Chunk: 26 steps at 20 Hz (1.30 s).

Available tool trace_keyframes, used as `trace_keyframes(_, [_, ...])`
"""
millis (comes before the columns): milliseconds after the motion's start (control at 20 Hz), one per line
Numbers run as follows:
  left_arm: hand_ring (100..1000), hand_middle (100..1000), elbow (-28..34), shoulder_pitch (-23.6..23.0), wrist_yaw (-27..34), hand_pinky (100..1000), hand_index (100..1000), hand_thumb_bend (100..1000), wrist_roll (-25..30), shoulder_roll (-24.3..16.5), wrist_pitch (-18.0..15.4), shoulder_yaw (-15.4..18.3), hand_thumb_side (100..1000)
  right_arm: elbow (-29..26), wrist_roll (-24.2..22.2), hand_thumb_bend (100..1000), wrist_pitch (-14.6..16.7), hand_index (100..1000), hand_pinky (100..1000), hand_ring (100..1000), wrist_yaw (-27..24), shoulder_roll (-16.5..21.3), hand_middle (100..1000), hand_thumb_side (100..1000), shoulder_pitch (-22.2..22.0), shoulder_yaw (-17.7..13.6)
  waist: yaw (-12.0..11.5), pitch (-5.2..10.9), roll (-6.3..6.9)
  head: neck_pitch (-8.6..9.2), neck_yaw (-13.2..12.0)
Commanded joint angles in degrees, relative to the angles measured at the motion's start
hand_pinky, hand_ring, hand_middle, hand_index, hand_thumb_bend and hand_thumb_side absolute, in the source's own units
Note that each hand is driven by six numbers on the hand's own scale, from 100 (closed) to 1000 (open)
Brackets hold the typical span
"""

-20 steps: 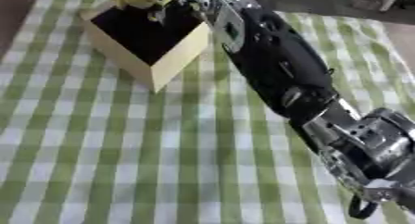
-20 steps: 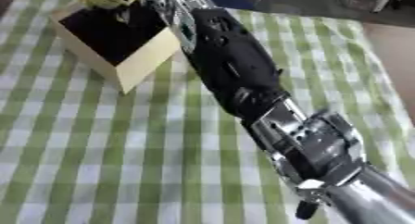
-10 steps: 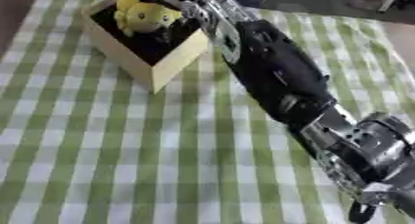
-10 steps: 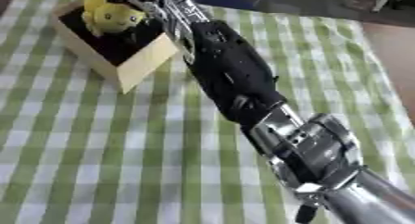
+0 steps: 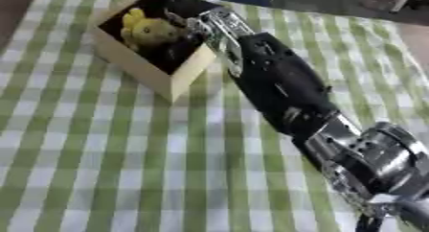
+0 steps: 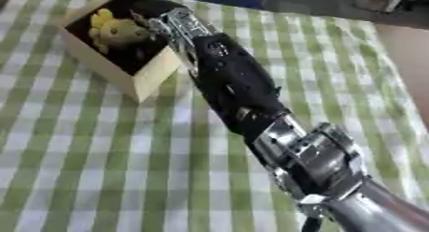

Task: Pick up objects on the table and place them in the box.

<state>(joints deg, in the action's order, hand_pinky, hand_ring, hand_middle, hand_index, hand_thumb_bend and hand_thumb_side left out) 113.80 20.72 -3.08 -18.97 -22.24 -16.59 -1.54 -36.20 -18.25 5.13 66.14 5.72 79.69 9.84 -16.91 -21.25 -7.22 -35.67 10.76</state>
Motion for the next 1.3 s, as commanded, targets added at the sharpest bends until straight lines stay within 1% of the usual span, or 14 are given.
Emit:
trace_keyframes(50, [714, 746, 0.79, 0.73, 0.20, 591, 779, 294, 0.07, -0.55, 0.19, 0.15, 650, -1.38, 0.79, 132, -0.64, 869, 822, 823, 1.14, 0.19, 736, 401, 1.44, -0.64, -0.14, 1.07, 0.55, 0.59, 0.27])
trace_keyframes(250, [714, 746, 0.79, 0.58, 0.21, 591, 779, 292, 0.18, -0.51, 0.27, 0.13, 651, -2.23, 0.94, 251, -1.54, 893, 836, 848, 2.71, 0.19, 759, 494, 1.91, -0.94, -0.16, 1.16, 0.51, 0.61, 0.39])
trace_keyframes(350, [714, 746, 0.79, 0.60, 0.22, 591, 779, 292, 0.19, -0.52, 0.30, 0.14, 650, -2.53, 0.50, 321, -1.84, 909, 850, 870, 3.74, 0.21, 779, 511, 2.13, -0.98, -0.17, 1.24, 0.49, 0.61, 0.39])
trace_keyframes(500, [714, 746, 0.79, 0.60, 0.26, 591, 779, 291, 0.23, -0.54, 0.31, 0.15, 650, -2.80, -0.80, 411, -1.70, 921, 865, 886, 5.72, 0.17, 800, 470, 2.29, -0.99, -0.21, 1.31, 0.47, 0.66, 0.48])
trace_keyframes(600, [714, 745, 0.79, 0.57, 0.28, 591, 779, 290, 0.23, -0.53, 0.34, 0.17, 649, -2.91, -1.82, 438, -1.45, 924, 870, 890, 7.46, 0.17, 808, 417, 2.39, -1.04, -0.21, 1.34, 0.46, 0.60, 0.52])
trace_keyframes(700, [714, 745, 0.79, 0.57, 0.30, 591, 779, 289, 0.29, -0.53, 0.34, 0.15, 651, -3.13, -2.51, 435, -1.12, 921, 868, 886, 8.63, 0.12, 804, 417, 2.47, -1.30, -0.20, 1.33, 0.48, 0.55, 0.53])
trace_keyframes(750, [714, 746, 0.79, 0.54, 0.30, 591, 779, 289, 0.34, -0.52, 0.38, 0.14, 652, -3.30, -2.69, 397, -0.99, 918, 865, 881, 8.73, 0.08, 798, 456, 2.49, -1.49, -0.18, 1.33, 0.50, 0.53, 0.53])
trace_keyframes(800, [714, 746, 0.79, 0.53, 0.29, 591, 779, 289, 0.38, -0.51, 0.44, 0.15, 651, -3.54, -2.77, 399, -0.91, 916, 863, 877, 8.40, 0.04, 791, 429, 2.55, -1.71, -0.14, 1.33, 0.52, 0.46, 0.49])
trace_keyframes(850, [714, 746, 0.79, 0.53, 0.28, 591, 779, 289, 0.40, -0.50, 0.49, 0.16, 652, -3.85, -2.80, 371, -0.92, 916, 860, 872, 7.79, 0.02, 784, 434, 2.63, -1.86, -0.09, 1.34, 0.55, 0.40, 0.44])
trace_keyframes(1050, [714, 746, 0.79, 0.55, 0.30, 590, 779, 289, 0.53, -0.55, 0.57, 0.15, 651, -6.92, -2.36, 287, -1.08, 922, 849, 849, 2.10, 0.29, 758, 456, 3.08, -1.88, 0.19, 1.49, 0.74, 0.10, 0.04])
trace_keyframes(1100, [714, 746, 0.79, 0.52, 0.30, 591, 779, 289, 0.53, -0.58, 0.59, 0.18, 651, -8.01, -2.20, 243, -1.21, 921, 845, 839, 0.29, 0.49, 747, 470, 3.24, -1.79, 0.27, 1.56, 0.81, -0.01, -0.07])
trace_keyframes(1300, [715, 746, 0.79, 0.26, 0.23, 591, 779, 289, 0.45, -0.69, 0.66, 0.33, 650, -12.25, -2.25, 181, -2.31, 916, 837, 823, -6.60, 1.86, 733, 487, 3.86, -1.28, 0.74, 1.92, 1.07, -0.40, -0.61])
